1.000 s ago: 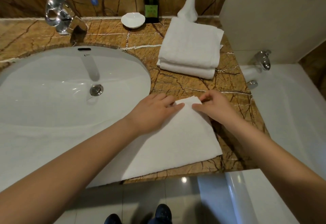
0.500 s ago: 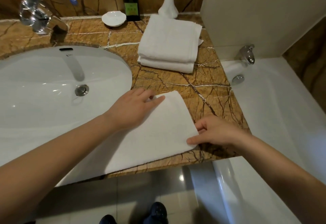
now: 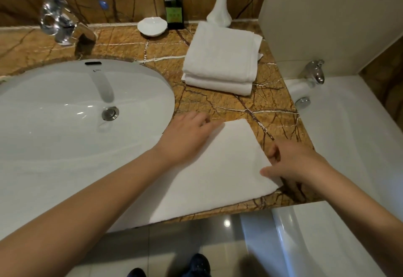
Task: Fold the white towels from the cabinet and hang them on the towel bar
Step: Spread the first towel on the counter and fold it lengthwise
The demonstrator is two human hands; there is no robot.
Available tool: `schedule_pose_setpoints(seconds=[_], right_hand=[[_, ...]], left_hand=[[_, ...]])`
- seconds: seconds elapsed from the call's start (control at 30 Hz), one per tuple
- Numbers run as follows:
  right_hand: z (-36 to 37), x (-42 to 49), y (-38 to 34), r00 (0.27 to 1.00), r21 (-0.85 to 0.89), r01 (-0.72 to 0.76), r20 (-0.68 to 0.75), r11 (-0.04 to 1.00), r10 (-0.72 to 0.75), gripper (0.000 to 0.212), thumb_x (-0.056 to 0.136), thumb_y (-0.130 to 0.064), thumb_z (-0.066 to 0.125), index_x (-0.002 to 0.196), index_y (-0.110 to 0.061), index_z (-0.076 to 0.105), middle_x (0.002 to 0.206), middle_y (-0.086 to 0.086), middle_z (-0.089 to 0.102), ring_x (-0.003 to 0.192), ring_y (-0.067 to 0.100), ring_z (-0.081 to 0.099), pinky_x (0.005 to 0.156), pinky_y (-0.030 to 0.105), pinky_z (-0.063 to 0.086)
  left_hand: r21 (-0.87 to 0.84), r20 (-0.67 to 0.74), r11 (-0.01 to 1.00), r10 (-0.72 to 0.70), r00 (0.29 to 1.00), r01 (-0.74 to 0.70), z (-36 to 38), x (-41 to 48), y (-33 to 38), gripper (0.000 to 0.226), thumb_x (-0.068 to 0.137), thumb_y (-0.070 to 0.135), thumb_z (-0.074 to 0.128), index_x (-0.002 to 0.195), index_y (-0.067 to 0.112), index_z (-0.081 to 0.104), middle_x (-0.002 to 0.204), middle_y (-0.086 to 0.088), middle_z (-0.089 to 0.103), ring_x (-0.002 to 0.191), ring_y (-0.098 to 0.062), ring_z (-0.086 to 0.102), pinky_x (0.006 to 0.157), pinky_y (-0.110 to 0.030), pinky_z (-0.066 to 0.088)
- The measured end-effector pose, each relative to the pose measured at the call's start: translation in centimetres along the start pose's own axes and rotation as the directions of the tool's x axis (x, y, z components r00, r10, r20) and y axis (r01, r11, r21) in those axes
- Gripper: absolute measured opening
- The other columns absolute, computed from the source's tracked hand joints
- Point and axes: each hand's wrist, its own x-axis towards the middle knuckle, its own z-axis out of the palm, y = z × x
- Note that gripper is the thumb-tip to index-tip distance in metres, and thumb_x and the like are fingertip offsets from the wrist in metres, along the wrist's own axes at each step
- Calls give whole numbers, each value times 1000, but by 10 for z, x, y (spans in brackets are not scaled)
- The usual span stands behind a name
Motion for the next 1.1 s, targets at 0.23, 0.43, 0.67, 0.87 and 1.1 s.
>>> schedule_pose_setpoints(seconds=[0.23,0.43,0.67,0.87,1.1], right_hand=[[8,26,-73,796,7,529,-350,849,-493,19,88,-28,62,107,-28,59,99,-12,59,92,8,55,75,34,51],[21,52,-124,721,-99,637,-274,764,-637,18,88,-22,59,106,-18,62,105,0,59,104,21,50,84,38,44],[14,60,-130,697,-92,678,-235,729,-678,7,83,-21,65,87,-23,60,89,-7,59,90,15,52,78,36,43],[21,58,-127,688,-154,643,-313,750,-654,3,94,-26,52,94,-23,52,84,-8,58,77,19,54,67,32,35],[17,64,-123,754,-188,597,-198,780,-626,21,85,-43,58,84,-25,47,82,-10,50,82,17,45,72,35,35]], left_hand=[[-405,79,855,-322,944,325,-24,-46,-47,18,82,34,68,95,21,67,93,6,60,86,-15,58,76,-37,48],[-512,302,727,-346,888,458,-25,-61,-75,22,72,36,79,83,35,60,92,9,61,83,-10,56,78,-33,48],[-547,419,607,-398,816,576,-19,-61,-90,32,66,41,83,62,23,57,55,20,55,50,4,47,50,-11,35],[-590,281,661,-369,886,463,-19,-67,-91,30,83,41,67,66,18,57,59,8,52,59,-9,49,59,-33,39],[-502,516,603,-366,774,620,-21,-75,-106,59,77,55,68,43,18,38,41,8,34,43,-9,35,47,-23,29]])
